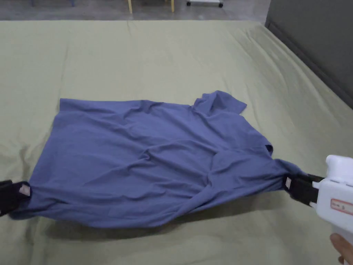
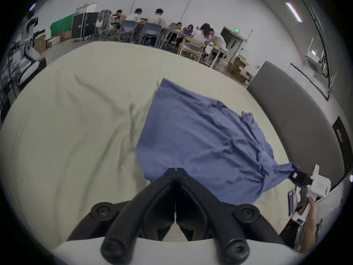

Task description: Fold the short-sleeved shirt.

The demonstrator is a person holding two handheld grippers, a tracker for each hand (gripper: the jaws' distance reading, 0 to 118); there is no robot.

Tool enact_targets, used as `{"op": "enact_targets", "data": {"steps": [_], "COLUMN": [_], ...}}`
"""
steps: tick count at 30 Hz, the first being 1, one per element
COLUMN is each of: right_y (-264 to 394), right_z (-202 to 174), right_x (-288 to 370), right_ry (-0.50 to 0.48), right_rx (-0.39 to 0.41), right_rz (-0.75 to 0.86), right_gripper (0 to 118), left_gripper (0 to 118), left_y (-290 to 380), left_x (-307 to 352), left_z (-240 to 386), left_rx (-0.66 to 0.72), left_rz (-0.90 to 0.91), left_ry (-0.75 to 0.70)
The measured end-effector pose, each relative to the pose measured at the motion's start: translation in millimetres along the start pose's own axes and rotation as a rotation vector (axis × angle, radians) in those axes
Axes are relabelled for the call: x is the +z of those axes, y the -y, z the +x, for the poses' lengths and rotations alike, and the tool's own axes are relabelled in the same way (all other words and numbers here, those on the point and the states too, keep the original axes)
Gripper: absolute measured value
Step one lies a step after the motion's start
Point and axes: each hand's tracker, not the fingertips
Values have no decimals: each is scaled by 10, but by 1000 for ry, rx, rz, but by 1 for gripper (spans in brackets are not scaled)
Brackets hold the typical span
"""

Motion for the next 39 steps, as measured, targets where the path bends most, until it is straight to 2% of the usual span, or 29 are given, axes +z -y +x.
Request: {"op": "enact_targets", "data": {"steps": [5, 8, 12, 16, 17, 18, 19, 20, 21, 22, 25, 27, 28, 29, 30, 31, 32, 33, 34, 36, 39], "right_y": [-687, -899, -933, -828, -798, -778, -768, -743, -719, -709, -642, -536, -454, -342, -236, -104, 30, 192, 306, 436, 598], "right_z": [-29, -117, -141, -138, -137, -126, -134, -127, -124, -100, -125, -176, -214, -262, -316, -386, -464, -527, -575, -622, -603], "right_x": [-593, -1022, -1495, -1709, -1700, -1677, -1639, -1599, -1544, -1443, -1056, -746, -572, -371, -196, 6, 156, 289, 399, 536, 654], "right_ry": [9, 23, 64, 83, 70, 71, 83, 82, 50, 12, -10, -29, -54, -67, -66, -63, -25, 31, 19, -43, -54], "right_rx": [-1, -5, -8, 15, 18, 17, 15, 13, 5, -10, -19, 6, 30, 69, 107, 153, 182, 195, 176, 150, 141], "right_rz": [-28, -80, -165, -206, -200, -194, -195, -191, -185, -157, -97, -39, -19, 11, 48, 64, 86, 125, 155, 111, 94], "right_gripper": [13, 13, 13, 13, 13, 17, 52, 94, 116, 118, 118, 118, 118, 109, 83, 19, 3, 3, 3, 3, 3], "left_gripper": [0, 0, 0, 0, 4, 24, 60, 83, 87, 87, 87, 87, 82, 64, 26, 0, 0, 0, 0, 0, 0], "left_y": [-825, -1100, -1128, -984, -952, -920, -868, -832, -799, -745, -556, -365, -236, -72, 74, 257, 414, 518, 605, 807, 893], "left_x": [-737, -1306, -1898, -2167, -2172, -2136, -2079, -1998, -1907, -1762, -1268, -862, -618, -338, -100, 143, 339, 517, 637, 781, 688], "left_z": [67, 84, 33, -111, -157, -203, -241, -262, -276, -261, -233, -159, -140, -106, -66, 39, 107, 124, 143, 232, 244], "left_rx": [-50, -90, -99, -44, 5, 35, 72, 93, 90, 78, 8, -61, -98, -145, -170, -179, -167, -175, -176, -165, -206], "left_rz": [-70, -140, -219, -261, -256, -237, -210, -193, -171, -150, -52, 36, 74, 127, 171, 225, 253, 258, 220, 214, 174], "left_ry": [-68, -150, -240, -229, -212, -194, -175, -148, -141, -145, -106, -93, -60, -16, -14, -67, -144, -161, -134, -166, -179]}}
